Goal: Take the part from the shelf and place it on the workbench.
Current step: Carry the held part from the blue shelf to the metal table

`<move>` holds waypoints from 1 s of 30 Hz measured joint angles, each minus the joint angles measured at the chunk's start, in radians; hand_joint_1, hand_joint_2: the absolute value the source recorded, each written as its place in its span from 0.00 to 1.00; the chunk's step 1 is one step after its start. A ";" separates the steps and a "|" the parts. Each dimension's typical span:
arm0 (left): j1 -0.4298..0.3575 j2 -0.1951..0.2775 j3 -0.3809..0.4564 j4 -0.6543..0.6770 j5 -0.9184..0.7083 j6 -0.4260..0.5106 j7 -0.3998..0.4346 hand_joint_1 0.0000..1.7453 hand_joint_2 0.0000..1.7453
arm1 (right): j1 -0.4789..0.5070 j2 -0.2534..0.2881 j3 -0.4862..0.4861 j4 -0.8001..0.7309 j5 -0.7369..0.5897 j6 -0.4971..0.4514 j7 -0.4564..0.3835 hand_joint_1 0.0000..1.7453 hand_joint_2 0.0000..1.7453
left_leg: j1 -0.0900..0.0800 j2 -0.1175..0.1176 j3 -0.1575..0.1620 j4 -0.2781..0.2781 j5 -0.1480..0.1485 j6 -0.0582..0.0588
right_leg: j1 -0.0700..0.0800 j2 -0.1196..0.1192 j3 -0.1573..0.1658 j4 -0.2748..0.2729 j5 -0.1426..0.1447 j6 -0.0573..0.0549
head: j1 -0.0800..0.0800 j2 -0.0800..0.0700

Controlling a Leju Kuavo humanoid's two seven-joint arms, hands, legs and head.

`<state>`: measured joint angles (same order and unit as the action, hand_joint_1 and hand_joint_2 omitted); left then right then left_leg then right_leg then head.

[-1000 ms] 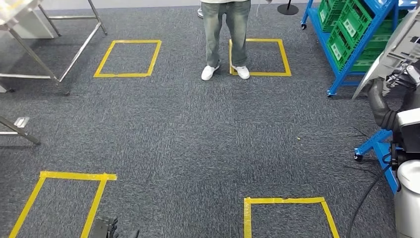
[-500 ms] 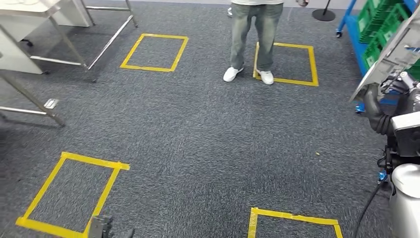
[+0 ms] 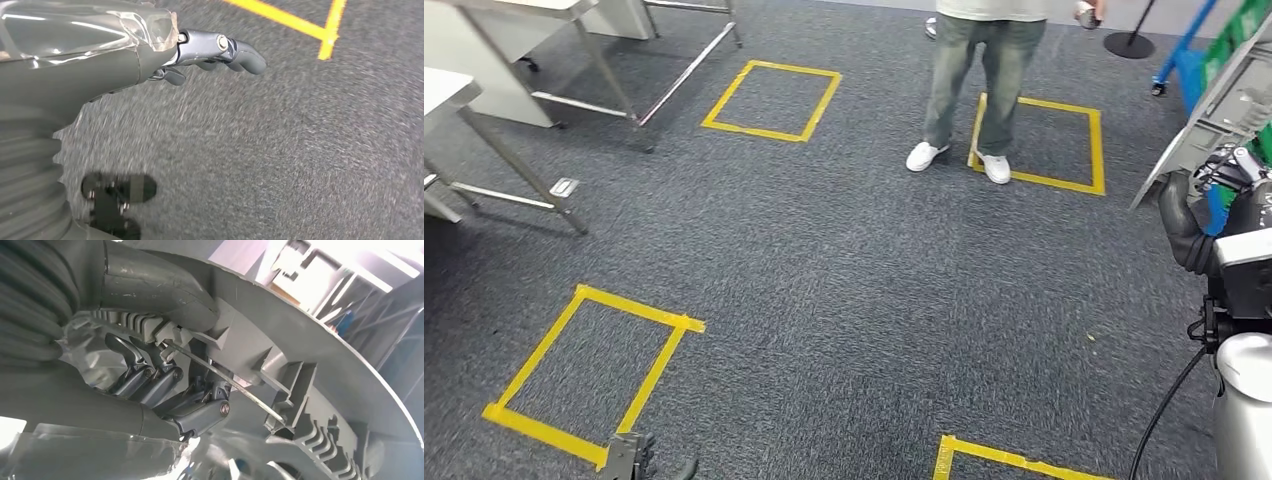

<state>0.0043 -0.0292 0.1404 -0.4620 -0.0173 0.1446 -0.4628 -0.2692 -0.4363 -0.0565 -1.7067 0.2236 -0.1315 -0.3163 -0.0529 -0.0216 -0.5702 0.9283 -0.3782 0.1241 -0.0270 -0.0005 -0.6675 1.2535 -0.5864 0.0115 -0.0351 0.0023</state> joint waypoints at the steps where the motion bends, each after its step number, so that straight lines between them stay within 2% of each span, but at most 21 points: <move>1: 0.000 0.000 0.000 0.000 0.000 0.000 0.000 0.00 1.00 | 0.000 0.000 0.000 0.000 0.000 0.000 0.000 0.95 1.00 | 0.001 -0.002 0.000 0.000 -0.001 -0.001 | -0.001 0.000 -0.005 0.007 -0.001 0.002 | 0.000 0.000; 4: 0.001 -0.004 0.000 0.000 -0.002 0.000 0.001 0.00 1.00 | 0.000 0.000 0.000 0.000 0.002 -0.001 -0.001 0.95 1.00 | 0.009 -0.016 0.001 0.004 -0.005 -0.009 | -0.010 0.000 -0.030 0.029 0.004 0.014 | -0.001 0.000; 6: 0.002 -0.009 0.000 0.002 -0.003 0.000 0.002 0.00 1.00 | 0.001 0.002 0.000 0.000 0.002 -0.001 -0.002 0.95 1.00 | 0.030 -0.043 0.000 0.025 -0.022 -0.034 | -0.028 0.000 -0.023 -0.025 0.052 0.050 | 0.000 0.000; 7: 0.001 -0.009 0.002 0.003 -0.003 0.001 0.003 0.00 1.00 | 0.002 0.004 -0.001 0.000 0.003 -0.001 -0.003 0.95 1.00 | 0.044 -0.066 -0.014 0.065 -0.046 -0.058 | -0.039 0.022 -0.008 -0.070 0.076 0.065 | 0.004 0.000; 8: 0.005 -0.008 0.004 0.004 -0.004 0.002 0.005 0.00 1.00 | 0.003 0.008 -0.002 0.000 0.004 -0.002 -0.004 0.95 1.00 | 0.059 -0.089 -0.032 0.101 -0.068 -0.082 | -0.047 0.031 0.009 -0.113 0.096 0.070 | 0.005 0.000; 10: 0.009 -0.006 0.007 0.007 -0.004 0.010 0.008 0.00 1.00 | 0.008 0.015 -0.006 -0.002 0.008 -0.003 -0.004 0.95 1.00 | 0.072 -0.046 -0.149 0.289 -0.142 -0.111 | -0.033 0.024 0.031 -0.143 0.087 0.043 | 0.000 0.000; 11: 0.011 -0.008 0.008 0.008 -0.004 0.014 0.008 0.00 1.00 | 0.010 0.018 -0.006 -0.003 0.010 -0.003 -0.004 0.95 1.00 | 0.070 -0.013 -0.199 0.358 -0.158 -0.107 | -0.018 -0.004 0.037 -0.144 0.079 0.028 | -0.006 0.000; 12: 0.011 -0.011 0.008 0.009 -0.004 0.018 0.008 0.00 1.00 | 0.011 0.020 -0.007 -0.003 0.011 -0.003 -0.004 0.95 1.00 | 0.064 0.023 -0.241 0.417 -0.165 -0.097 | -0.003 -0.024 0.045 -0.145 0.072 0.021 | -0.009 0.000; 13: 0.012 -0.012 0.008 0.009 -0.004 0.019 0.008 0.00 1.00 | 0.012 0.021 -0.006 -0.003 0.011 -0.003 -0.005 0.95 1.00 | 0.054 0.023 -0.238 0.398 -0.140 -0.082 | 0.005 -0.034 0.053 -0.145 0.065 0.017 | -0.009 0.000; 14: 0.013 -0.012 0.008 0.009 -0.004 0.020 0.008 0.00 1.00 | 0.012 0.023 -0.006 -0.003 0.011 -0.003 -0.005 0.95 1.00 | 0.038 0.028 -0.215 0.344 -0.100 -0.060 | 0.013 -0.046 0.065 -0.147 0.058 0.013 | -0.009 0.000; 16: 0.012 -0.006 0.011 0.009 -0.004 0.022 0.008 0.00 1.00 | 0.014 0.026 -0.005 -0.003 0.011 -0.003 -0.006 0.95 1.00 | -0.001 0.071 -0.158 0.235 -0.044 -0.012 | 0.020 -0.070 0.092 -0.160 0.044 0.006 | -0.003 0.000; 17: 0.010 -0.002 0.013 0.009 -0.005 0.022 0.008 0.00 1.00 | 0.015 0.028 -0.005 -0.002 0.011 -0.003 -0.006 0.95 1.00 | -0.018 0.092 -0.135 0.197 -0.034 0.004 | 0.018 -0.082 0.103 -0.170 0.042 0.006 | 0.001 0.000; 18: 0.008 0.003 0.015 0.009 -0.005 0.023 0.008 0.00 1.00 | 0.017 0.031 -0.006 -0.002 0.011 -0.004 -0.006 0.95 1.00 | -0.031 0.107 -0.123 0.177 -0.039 0.010 | 0.014 -0.095 0.109 -0.180 0.042 0.008 | 0.003 0.000; 19: 0.007 0.006 0.017 0.009 -0.005 0.023 0.008 0.00 1.00 | 0.017 0.032 -0.006 -0.002 0.011 -0.004 -0.006 0.95 1.00 | -0.041 0.105 -0.111 0.154 -0.041 0.007 | 0.010 -0.107 0.114 -0.189 0.043 0.011 | 0.003 0.000; 20: 0.008 0.009 0.018 0.009 -0.004 0.023 0.008 0.00 1.00 | 0.019 0.032 -0.005 -0.003 0.011 -0.004 -0.006 0.95 1.00 | -0.041 0.097 -0.086 0.117 -0.038 0.008 | 0.008 -0.119 0.119 -0.199 0.043 0.011 | 0.001 0.000; 21: 0.009 0.009 0.019 0.008 -0.005 0.023 0.008 0.00 1.00 | 0.022 0.033 -0.005 -0.004 0.011 -0.003 -0.006 0.95 1.00 | -0.040 0.086 -0.059 0.079 -0.031 0.007 | 0.007 -0.114 0.125 -0.203 0.043 0.010 | 0.000 0.000; 23: 0.008 0.005 0.021 0.008 -0.007 0.023 0.008 0.00 1.00 | 0.025 0.031 -0.007 -0.005 0.010 -0.002 -0.005 0.95 1.00 | -0.024 0.059 -0.007 0.016 -0.016 0.012 | 0.009 -0.065 0.108 -0.157 0.029 0.007 | -0.001 0.000; 25: 0.003 -0.004 0.021 0.008 -0.010 0.023 0.009 0.00 1.00 | 0.024 0.030 -0.012 -0.003 0.010 -0.001 -0.006 0.95 1.00 | -0.008 0.028 0.008 0.004 -0.014 0.009 | 0.004 -0.013 0.039 -0.044 0.010 0.013 | 0.000 0.000; 27: 0.002 -0.014 0.021 0.008 -0.014 0.023 0.010 0.00 1.00 | 0.022 0.029 -0.016 -0.002 0.011 0.000 -0.007 0.95 1.00 | 0.012 -0.007 0.012 0.014 -0.025 -0.008 | -0.012 -0.003 -0.028 0.021 0.018 0.038 | 0.001 0.000; 28: 0.003 -0.017 0.021 0.008 -0.018 0.023 0.011 0.00 1.00 | 0.022 0.028 -0.017 -0.002 0.011 0.001 -0.008 0.95 1.00 | 0.025 -0.024 0.013 0.025 -0.035 -0.021 | -0.022 -0.002 -0.039 0.008 0.041 0.056 | 0.001 0.000; 30: 0.006 -0.019 0.021 0.008 -0.024 0.023 0.013 0.00 1.00 | 0.022 0.026 -0.018 -0.001 0.011 0.007 -0.009 0.95 1.00 | 0.053 -0.058 0.005 0.073 -0.072 -0.058 | -0.045 0.011 -0.018 -0.083 0.104 0.107 | 0.003 0.000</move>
<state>0.0108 -0.0484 0.1611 -0.4536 -0.0408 0.1671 -0.4495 -0.2473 -0.4102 -0.0740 -1.7081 0.2344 -0.1246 -0.3248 0.0002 -0.0800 -0.5648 1.0015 -0.4505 0.0656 -0.0724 0.0106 -0.6858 1.1703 -0.4825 0.1182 -0.0321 0.0023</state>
